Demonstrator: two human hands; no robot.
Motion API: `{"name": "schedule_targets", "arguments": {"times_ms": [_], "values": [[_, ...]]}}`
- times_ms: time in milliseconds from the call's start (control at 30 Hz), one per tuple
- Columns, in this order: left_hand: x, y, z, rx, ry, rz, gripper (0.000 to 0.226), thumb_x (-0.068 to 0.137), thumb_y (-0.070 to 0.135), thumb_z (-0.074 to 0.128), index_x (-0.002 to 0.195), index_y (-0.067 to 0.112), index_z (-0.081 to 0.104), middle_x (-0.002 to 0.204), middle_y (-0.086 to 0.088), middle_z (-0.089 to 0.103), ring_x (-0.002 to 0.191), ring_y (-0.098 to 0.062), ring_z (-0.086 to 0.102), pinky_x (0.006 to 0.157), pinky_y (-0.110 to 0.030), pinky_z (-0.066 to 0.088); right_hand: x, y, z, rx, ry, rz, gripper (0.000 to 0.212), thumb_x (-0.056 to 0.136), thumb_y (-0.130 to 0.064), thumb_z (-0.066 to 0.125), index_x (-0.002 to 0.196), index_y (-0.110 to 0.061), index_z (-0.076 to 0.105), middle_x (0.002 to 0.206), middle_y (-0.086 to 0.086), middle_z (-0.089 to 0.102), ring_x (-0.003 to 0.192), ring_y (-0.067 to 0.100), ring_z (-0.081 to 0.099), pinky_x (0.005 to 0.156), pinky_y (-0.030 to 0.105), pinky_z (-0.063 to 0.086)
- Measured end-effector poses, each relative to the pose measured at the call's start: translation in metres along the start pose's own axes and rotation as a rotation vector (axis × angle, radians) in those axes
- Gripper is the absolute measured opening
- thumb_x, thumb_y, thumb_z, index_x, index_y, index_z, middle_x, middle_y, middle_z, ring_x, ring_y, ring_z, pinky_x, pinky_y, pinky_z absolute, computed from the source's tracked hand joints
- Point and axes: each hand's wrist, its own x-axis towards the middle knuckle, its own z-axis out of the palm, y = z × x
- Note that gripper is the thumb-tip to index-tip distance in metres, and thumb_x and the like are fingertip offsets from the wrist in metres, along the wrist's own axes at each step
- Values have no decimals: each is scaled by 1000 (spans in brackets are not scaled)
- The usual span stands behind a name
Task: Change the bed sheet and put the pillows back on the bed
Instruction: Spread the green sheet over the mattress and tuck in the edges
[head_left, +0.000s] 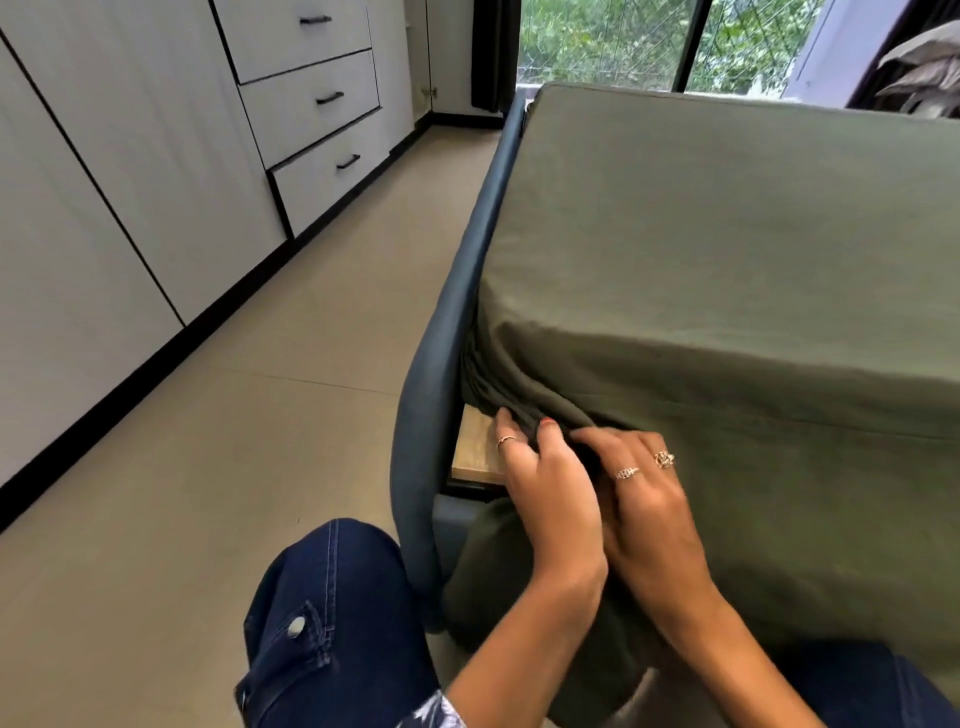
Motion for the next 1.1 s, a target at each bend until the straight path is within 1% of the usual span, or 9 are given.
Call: {"name": "schedule_targets", "arguments": {"times_ms": [100,233,367,467,567,700,867,1000,1100], "values": [[9,3,3,-227,55,-139,44,97,32,49,140,29,44,138,8,51,126,-10,48,112,-36,35,3,5,3,-109,39,-85,35,86,-6,43,117,-3,58,118,8,51,102,24,49,91,23,38],[15,21,2,-385,51,-234,39,97,40,48,131,22,55,128,0,61,113,-13,59,99,-28,44,-7,8,8,-157,37,-138,32,90,-6,50,116,6,63,122,11,44,105,26,48,102,21,32],[18,37,2,-426,36,-295,58,95,53,43,142,19,42,140,-4,49,128,-19,47,106,-30,34,-23,-1,13,-190,-130,-101,42,85,-12,51,124,1,60,127,13,53,114,27,50,107,30,34],[37,42,1,-455,-27,-328,68,92,62,42,142,17,43,142,-9,48,130,-24,47,113,-36,33,-23,-15,9,-191,-210,-44,46,92,-22,42,131,-1,55,130,14,57,120,25,53,106,34,38],[60,41,8,-418,-140,-312,73,85,72,45,138,22,50,138,-11,54,125,-29,52,108,-44,39,-9,-23,13,-311,-247,31,50,91,-30,39,125,0,61,125,15,62,115,25,59,102,35,44],[68,42,11,-367,-252,-312,64,88,65,48,131,18,58,126,-13,63,116,-31,59,103,-44,44,15,-32,28,-430,-313,226,53,81,-33,39,107,0,71,108,16,70,98,28,68,90,37,52],[52,46,2,-316,-170,-321,48,99,44,43,140,19,47,137,-11,55,120,-25,55,102,-37,44,27,-30,23,-422,-326,279,47,85,-31,32,101,-13,73,97,3,72,90,20,69,91,33,50],[34,35,-14,-77,-24,-79,49,103,33,38,150,22,29,150,3,38,135,-13,39,103,-22,30,24,-31,26,-417,-325,323,47,82,-31,37,102,-9,74,100,6,73,92,21,70,84,34,54],[47,30,-12,-88,-96,-52,48,102,34,39,148,21,34,147,2,44,131,-10,44,110,-26,31,19,-33,25,-416,-350,342,48,81,-30,38,106,-8,73,105,7,72,96,21,69,85,33,54]]}}
